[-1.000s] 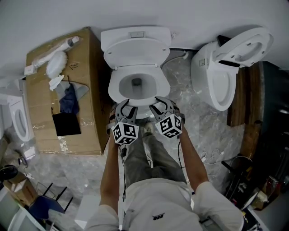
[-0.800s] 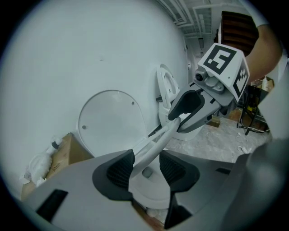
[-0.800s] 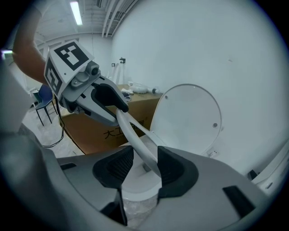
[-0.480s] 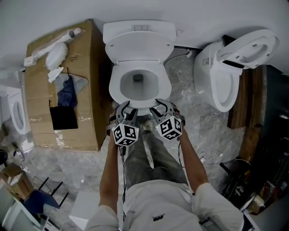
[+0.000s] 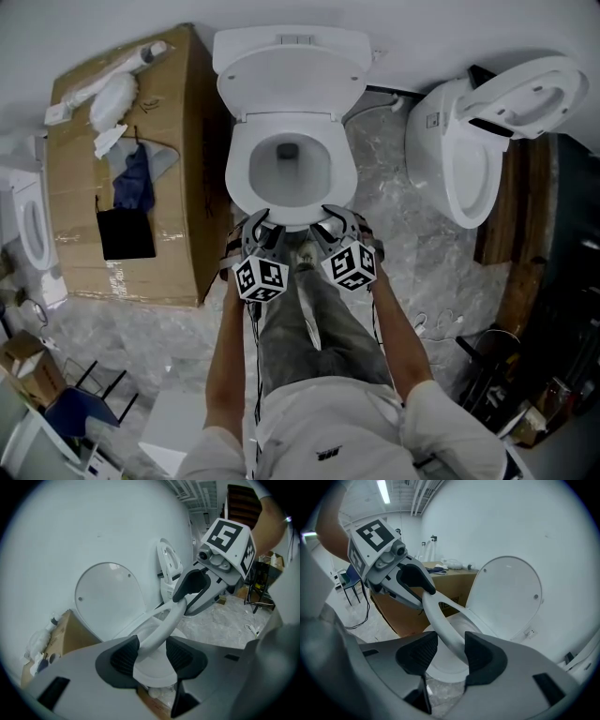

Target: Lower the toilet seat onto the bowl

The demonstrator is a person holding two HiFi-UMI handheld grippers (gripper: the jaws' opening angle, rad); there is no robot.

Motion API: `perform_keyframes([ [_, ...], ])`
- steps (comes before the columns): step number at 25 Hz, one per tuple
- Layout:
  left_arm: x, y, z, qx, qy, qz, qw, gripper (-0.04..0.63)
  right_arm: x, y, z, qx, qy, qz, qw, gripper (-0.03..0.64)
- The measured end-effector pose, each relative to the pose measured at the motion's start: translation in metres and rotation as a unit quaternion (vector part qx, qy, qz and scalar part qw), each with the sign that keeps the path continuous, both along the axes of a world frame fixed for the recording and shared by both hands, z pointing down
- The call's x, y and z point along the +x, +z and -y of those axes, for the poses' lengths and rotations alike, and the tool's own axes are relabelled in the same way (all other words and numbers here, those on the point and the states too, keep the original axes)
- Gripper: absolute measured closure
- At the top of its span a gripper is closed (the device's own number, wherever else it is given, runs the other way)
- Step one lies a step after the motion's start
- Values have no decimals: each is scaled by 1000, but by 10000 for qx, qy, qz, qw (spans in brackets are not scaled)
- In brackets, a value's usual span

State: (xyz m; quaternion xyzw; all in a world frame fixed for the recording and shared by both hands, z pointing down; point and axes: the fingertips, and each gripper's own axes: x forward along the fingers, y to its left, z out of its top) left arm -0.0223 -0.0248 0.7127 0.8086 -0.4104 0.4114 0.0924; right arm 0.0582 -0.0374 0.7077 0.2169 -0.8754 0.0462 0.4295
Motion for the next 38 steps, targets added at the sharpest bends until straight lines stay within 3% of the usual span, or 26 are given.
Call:
perform_keyframes([
  [10,2,21,-16,4,51,99,9999,390,1,22,-16,0,-102,-52,9999,430],
  [38,8,113,-65,-492,230,462,9975,360,9,109,-63,-9,-583,-524,9969,405],
])
